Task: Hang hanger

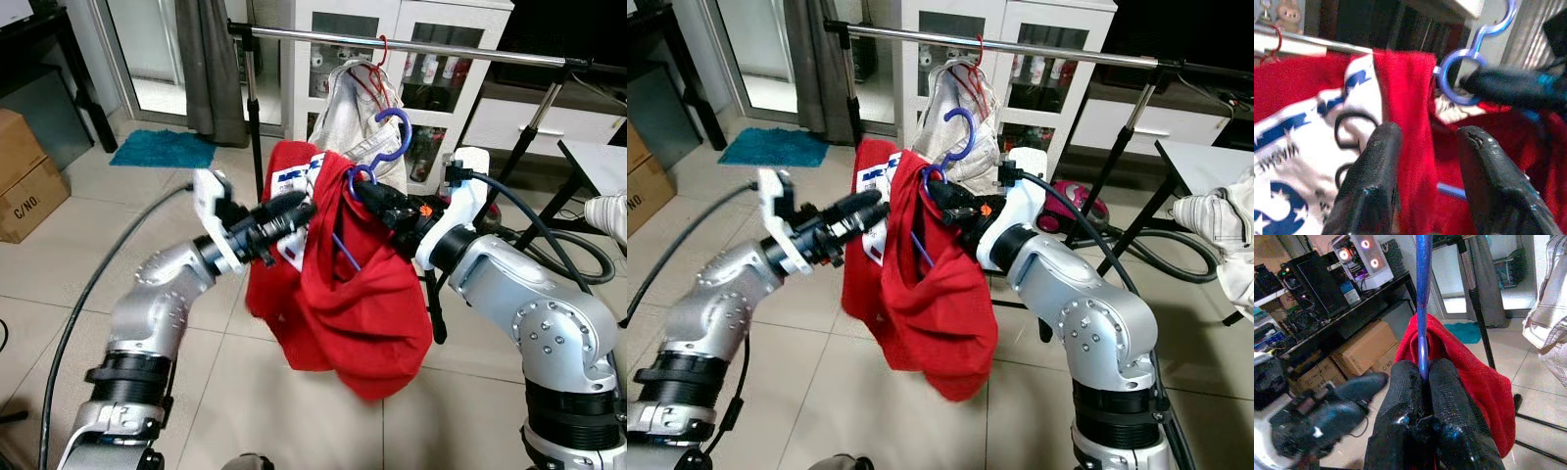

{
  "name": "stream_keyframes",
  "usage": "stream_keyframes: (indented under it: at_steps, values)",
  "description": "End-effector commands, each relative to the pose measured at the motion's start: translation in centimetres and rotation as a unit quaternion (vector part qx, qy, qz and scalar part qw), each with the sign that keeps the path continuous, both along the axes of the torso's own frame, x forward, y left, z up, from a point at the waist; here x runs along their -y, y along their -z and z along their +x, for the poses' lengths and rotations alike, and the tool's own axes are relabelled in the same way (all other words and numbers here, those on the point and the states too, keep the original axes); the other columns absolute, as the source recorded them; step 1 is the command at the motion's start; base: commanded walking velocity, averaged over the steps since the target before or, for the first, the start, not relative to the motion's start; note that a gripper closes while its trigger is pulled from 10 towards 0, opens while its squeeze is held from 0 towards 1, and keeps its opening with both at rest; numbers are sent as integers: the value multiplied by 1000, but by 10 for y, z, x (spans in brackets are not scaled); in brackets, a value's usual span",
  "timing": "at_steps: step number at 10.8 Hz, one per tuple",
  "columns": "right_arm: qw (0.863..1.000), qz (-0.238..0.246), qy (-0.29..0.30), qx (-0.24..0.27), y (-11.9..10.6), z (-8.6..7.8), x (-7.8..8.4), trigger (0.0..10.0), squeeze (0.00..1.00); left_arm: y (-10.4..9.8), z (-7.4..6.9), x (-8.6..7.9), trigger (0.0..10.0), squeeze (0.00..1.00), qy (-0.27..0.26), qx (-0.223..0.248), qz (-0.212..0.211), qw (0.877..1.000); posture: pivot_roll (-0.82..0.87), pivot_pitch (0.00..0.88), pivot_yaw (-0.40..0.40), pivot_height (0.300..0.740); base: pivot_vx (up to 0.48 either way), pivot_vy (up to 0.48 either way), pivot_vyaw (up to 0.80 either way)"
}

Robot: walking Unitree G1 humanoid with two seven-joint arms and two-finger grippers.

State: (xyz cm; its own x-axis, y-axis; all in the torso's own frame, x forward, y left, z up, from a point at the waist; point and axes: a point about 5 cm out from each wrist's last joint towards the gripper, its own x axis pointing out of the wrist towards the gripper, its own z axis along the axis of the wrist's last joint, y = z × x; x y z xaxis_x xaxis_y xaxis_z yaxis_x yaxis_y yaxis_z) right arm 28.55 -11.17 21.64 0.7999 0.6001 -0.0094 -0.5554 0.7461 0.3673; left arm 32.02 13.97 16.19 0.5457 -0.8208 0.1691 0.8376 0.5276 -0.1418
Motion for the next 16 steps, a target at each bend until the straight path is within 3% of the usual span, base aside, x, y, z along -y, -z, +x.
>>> stream_keyframes:
  at_steps: [1, 2, 4, 5, 8, 11, 16]
  values:
    - [1000, 8, -7, 29, -13, -3, -1, 10000, 0, -5, 5, 3, 10000, 47, -5, 16, 14, 1000, -88, 0, -10, 740, 0, 0, 0]
    - [999, 10, -7, 30, -13, -3, -1, 10000, 0, -4, 10, 3, 10000, 0, -28, 26, 25, 999, -88, 0, -10, 740, 0, 0, 0]
    - [999, 12, -8, 32, -14, -4, -1, 10000, 0, 2, 15, 5, 10000, 0, -39, 21, 35, 998, -96, 0, -4, 740, 0, 0, 0]
    - [999, 15, -9, 33, -15, -4, -1, 10000, 0, 5, 16, 8, 78, 0, -27, 11, 19, 999, -96, 0, -4, 740, 0, 0, 0]
    - [999, 17, -12, 34, -17, -3, -3, 10000, 0, 11, 18, 16, 0, 0, -1, -10, 4, 1000, -98, 0, -8, 740, 0, 0, 0]
    - [999, 20, -14, 37, -18, -3, -4, 10000, 0, 20, 21, 20, 0, 0, 12, -34, 26, 999, -100, 0, -1, 740, 0, 0, 0]
    - [999, 12, -6, 34, -17, -3, -2, 10000, 0, 17, 22, 24, 0, 0, 34, -29, 8, 999, -104, 0, 4, 740, 0, 0, 0]
